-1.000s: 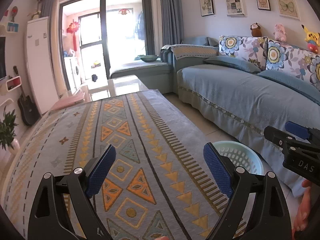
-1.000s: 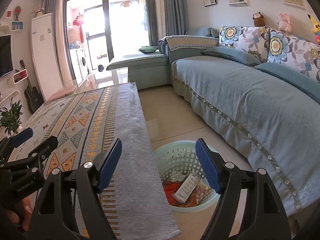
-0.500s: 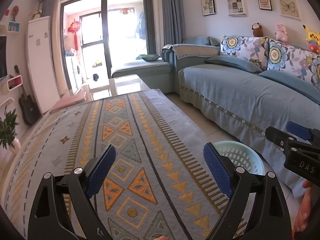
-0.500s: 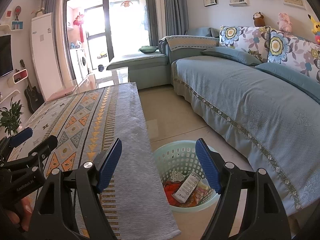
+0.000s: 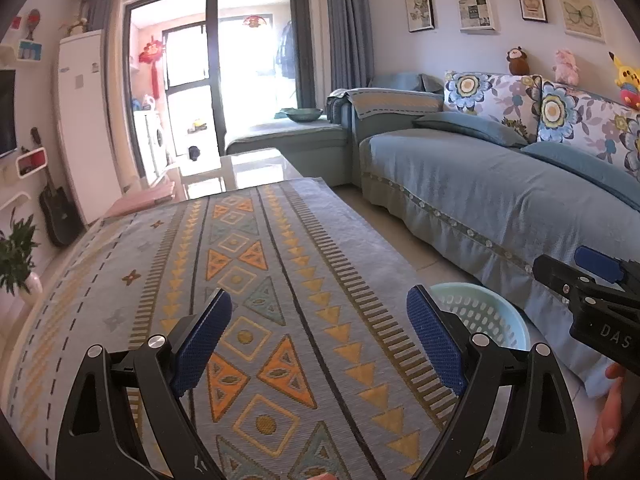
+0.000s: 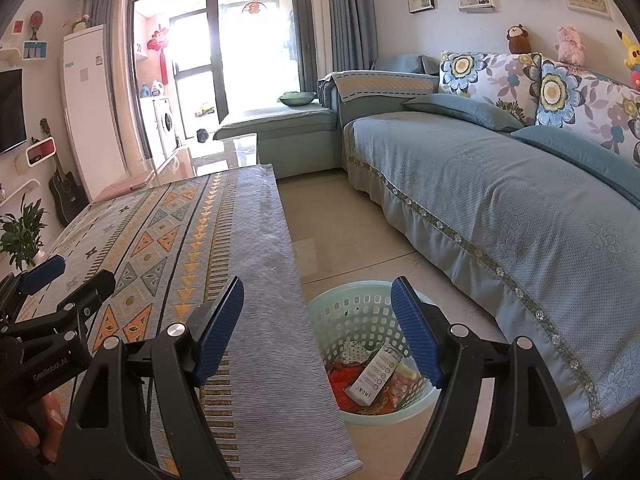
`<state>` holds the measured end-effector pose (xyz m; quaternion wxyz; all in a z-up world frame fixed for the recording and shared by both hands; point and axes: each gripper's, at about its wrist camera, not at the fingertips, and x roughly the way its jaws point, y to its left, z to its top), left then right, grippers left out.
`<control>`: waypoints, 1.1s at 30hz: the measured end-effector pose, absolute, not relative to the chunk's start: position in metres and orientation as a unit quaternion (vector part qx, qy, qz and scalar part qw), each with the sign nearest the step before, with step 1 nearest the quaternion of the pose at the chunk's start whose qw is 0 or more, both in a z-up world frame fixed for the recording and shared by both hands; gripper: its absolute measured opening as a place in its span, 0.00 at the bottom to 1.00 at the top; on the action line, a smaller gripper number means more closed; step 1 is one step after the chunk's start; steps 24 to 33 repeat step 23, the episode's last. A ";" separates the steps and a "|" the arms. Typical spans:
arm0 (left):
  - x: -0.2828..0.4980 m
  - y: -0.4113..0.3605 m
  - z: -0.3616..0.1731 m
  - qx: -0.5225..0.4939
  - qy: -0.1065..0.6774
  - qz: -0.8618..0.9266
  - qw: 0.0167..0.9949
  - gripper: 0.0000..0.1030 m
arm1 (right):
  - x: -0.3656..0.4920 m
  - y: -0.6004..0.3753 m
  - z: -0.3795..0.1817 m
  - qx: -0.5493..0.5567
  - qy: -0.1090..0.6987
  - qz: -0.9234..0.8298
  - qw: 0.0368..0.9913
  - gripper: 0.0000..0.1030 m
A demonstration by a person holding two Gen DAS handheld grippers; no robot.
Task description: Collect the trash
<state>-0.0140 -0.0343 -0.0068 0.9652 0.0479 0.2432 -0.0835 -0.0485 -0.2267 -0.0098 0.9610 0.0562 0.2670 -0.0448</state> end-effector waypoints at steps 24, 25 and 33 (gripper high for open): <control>-0.012 -0.027 0.000 0.023 0.249 -0.073 0.965 0.93 | -0.047 -0.228 -0.011 0.051 0.266 -0.045 0.962 0.70; -0.012 -0.027 0.000 0.023 0.249 -0.073 0.965 0.93 | -0.047 -0.228 -0.011 0.051 0.266 -0.045 0.962 0.70; -0.012 -0.027 0.000 0.023 0.249 -0.073 0.965 0.93 | -0.047 -0.228 -0.011 0.051 0.266 -0.045 0.962 0.70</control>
